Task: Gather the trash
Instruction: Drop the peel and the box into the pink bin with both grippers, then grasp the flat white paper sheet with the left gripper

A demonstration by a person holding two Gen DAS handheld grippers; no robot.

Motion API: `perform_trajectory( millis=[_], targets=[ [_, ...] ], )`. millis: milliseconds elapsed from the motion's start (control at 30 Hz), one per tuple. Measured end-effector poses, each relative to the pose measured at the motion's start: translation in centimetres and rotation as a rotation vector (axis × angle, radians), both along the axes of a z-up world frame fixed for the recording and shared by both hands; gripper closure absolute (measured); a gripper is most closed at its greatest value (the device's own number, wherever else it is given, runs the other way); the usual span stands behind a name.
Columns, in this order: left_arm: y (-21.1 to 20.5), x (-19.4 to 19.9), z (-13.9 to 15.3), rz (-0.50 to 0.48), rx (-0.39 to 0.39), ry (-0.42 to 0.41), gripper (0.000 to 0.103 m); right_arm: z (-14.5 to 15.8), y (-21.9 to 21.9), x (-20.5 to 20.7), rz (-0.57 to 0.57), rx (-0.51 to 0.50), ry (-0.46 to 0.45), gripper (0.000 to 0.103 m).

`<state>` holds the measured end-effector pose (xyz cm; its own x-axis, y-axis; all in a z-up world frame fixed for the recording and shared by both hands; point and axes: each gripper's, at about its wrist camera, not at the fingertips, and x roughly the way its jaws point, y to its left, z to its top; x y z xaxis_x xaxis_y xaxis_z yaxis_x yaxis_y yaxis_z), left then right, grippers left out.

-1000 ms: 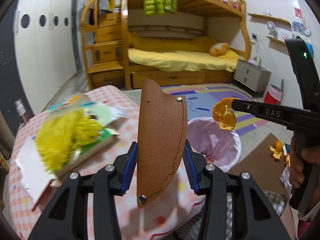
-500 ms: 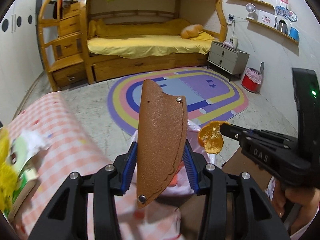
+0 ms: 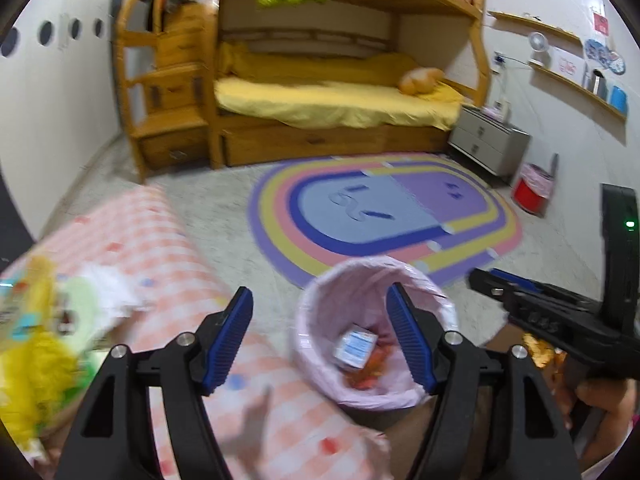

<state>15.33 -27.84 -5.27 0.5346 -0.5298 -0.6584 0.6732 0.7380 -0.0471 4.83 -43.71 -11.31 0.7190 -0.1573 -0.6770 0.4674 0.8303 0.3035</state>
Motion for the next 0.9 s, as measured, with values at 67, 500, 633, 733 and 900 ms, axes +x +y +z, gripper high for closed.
perform_trajectory(
  millis=[67, 500, 633, 733, 900],
  targets=[
    [1.8, -0.4, 1.2, 0.038, 0.012, -0.038, 0.032, 1.3, 1.3, -0.3, 0.023, -0.01, -0.016, 0.065],
    [16.9, -3.9, 3.6, 0.289, 0.048, -0.11, 0.027, 6.5, 17.7, 1.2, 0.379, -0.117, -0.057, 0.056],
    [21.7, -3.6, 3.2, 0.374, 0.05, -0.093, 0.027, 6.0, 22.3, 2.6, 0.467, -0.142, -0.043, 0.056],
    [25.1, -2.9, 2.7, 0.458, 0.062, -0.081, 0.027, 5.7, 24.5, 4.3, 0.505, -0.178, -0.048, 0.056],
    [29.4, -2.0, 0.8, 0.554, 0.048, -0.035, 0.027, 5.1, 25.6, 6.9, 0.524, -0.202, -0.065, 0.056]
  ],
)
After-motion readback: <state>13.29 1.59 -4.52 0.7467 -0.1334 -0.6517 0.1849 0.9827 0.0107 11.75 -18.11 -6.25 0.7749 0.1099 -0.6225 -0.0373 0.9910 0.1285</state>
